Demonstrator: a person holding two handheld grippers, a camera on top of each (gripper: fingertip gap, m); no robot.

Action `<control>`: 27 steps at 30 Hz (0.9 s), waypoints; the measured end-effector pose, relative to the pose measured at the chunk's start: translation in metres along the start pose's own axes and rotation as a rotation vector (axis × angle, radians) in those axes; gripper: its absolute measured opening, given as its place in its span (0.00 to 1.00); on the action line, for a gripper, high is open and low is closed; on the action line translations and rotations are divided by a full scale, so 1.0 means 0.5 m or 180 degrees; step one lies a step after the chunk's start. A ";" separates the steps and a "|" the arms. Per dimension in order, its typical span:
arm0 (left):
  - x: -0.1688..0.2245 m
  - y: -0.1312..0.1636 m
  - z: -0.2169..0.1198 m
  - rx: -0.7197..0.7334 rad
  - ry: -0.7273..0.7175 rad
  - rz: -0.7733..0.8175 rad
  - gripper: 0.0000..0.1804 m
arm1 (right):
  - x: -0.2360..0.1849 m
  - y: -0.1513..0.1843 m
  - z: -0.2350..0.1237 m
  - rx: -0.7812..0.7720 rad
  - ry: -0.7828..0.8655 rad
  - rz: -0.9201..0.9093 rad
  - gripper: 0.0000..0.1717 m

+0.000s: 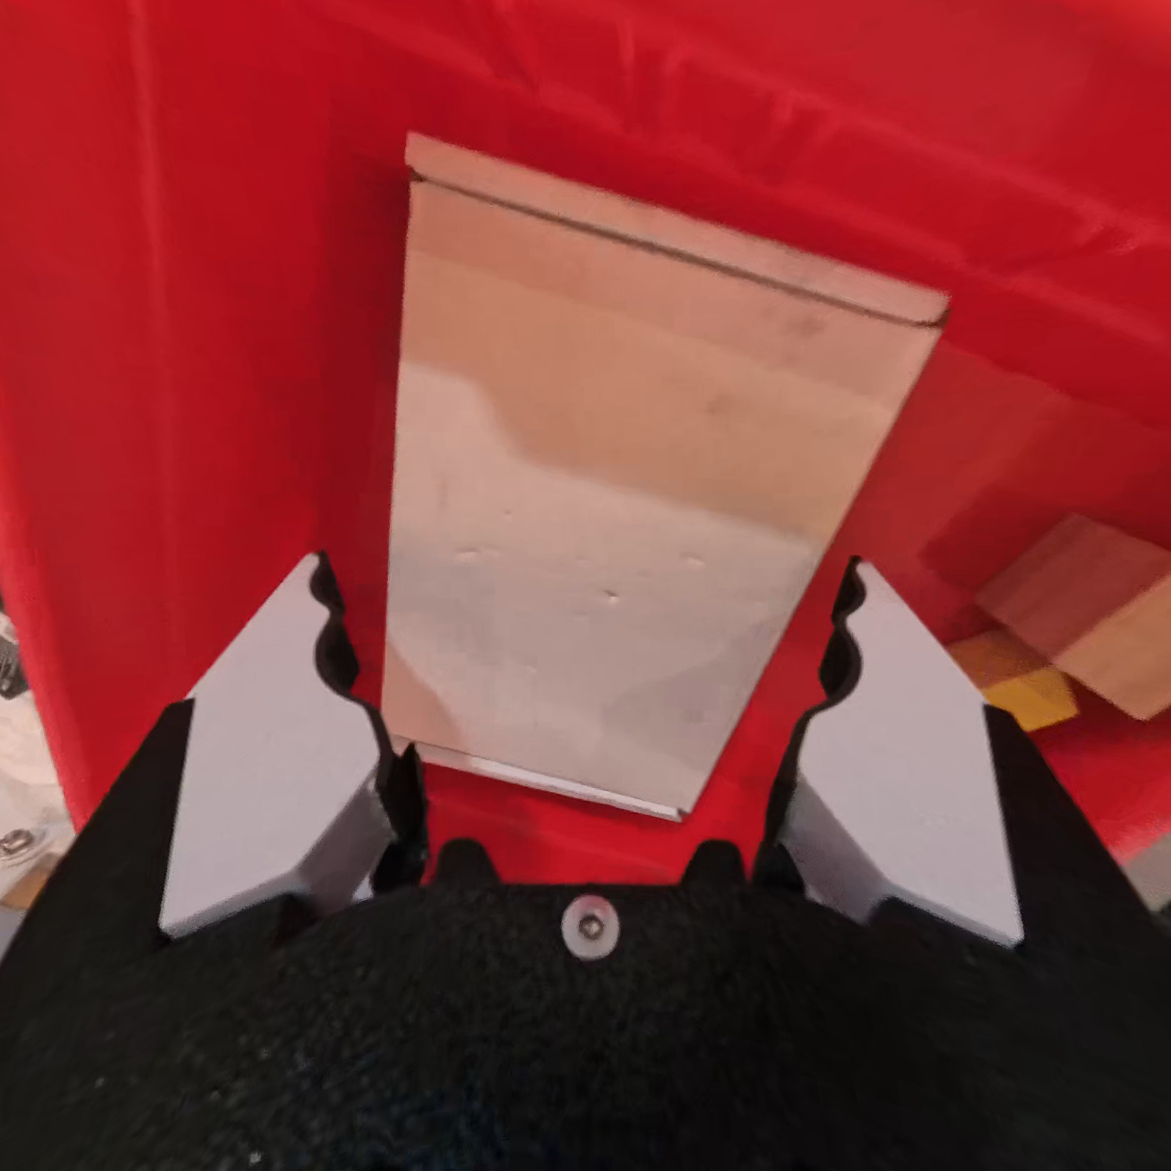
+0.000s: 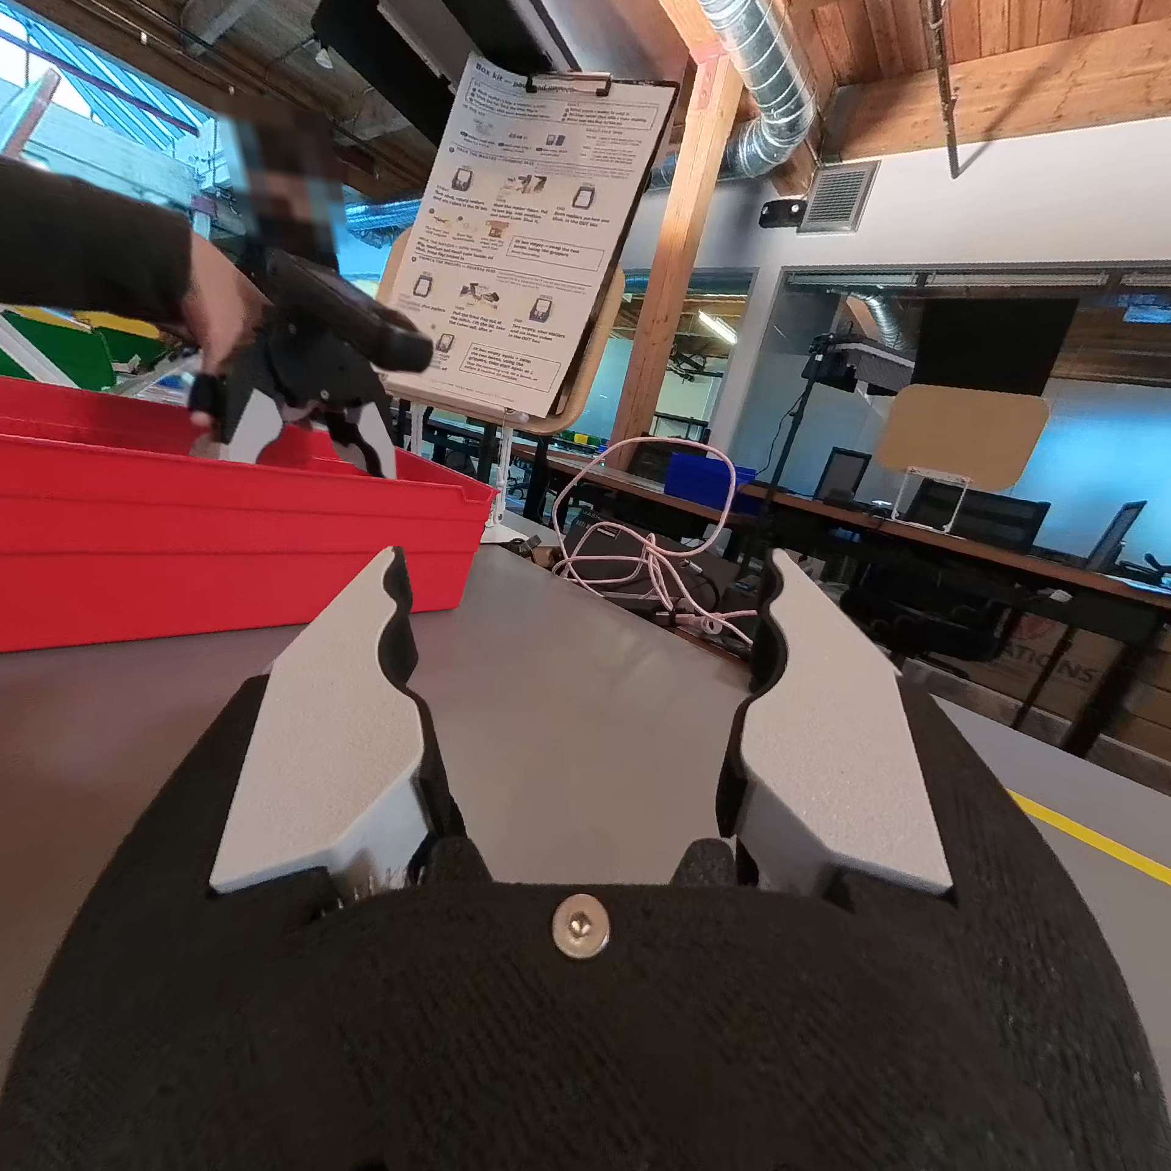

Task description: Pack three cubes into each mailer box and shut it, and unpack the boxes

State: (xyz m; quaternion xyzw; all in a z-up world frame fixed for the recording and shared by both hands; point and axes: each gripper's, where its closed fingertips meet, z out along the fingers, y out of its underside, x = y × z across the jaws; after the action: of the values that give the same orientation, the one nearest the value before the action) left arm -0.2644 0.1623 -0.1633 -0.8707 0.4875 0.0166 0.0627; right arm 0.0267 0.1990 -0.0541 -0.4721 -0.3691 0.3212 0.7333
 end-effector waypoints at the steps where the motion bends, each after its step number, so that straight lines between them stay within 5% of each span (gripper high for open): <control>1: -0.003 0.006 0.012 -0.0076 -0.0005 0.0036 0.81 | -0.002 0.000 0.000 0.0001 -0.0009 -0.0016 0.63; 11: 0.011 0.026 0.007 -0.0022 -0.0126 0.0597 0.74 | -0.009 -0.001 0.000 0.0030 -0.0095 -0.0075 0.62; 19: 0.006 0.020 -0.141 0.0128 -0.0728 0.0587 0.74 | -0.014 0.000 0.001 0.0000 -0.0107 -0.0157 0.61; 22: 0.005 -0.023 -0.213 0.0286 -0.1060 0.0601 0.74 | 0.001 0.003 0.000 -0.0028 0.0019 -0.0167 0.63; 27: 0.084 -0.175 -0.277 0.0722 -0.1100 0.0833 0.74 | 0.057 -0.007 -0.011 0.0016 0.0365 -0.0173 0.65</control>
State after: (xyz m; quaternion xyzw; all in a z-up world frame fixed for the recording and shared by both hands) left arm -0.1724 0.1548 -0.0218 -0.7718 0.5769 0.1185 0.2399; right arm 0.0467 0.2186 -0.0458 -0.4777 -0.3384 0.2744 0.7629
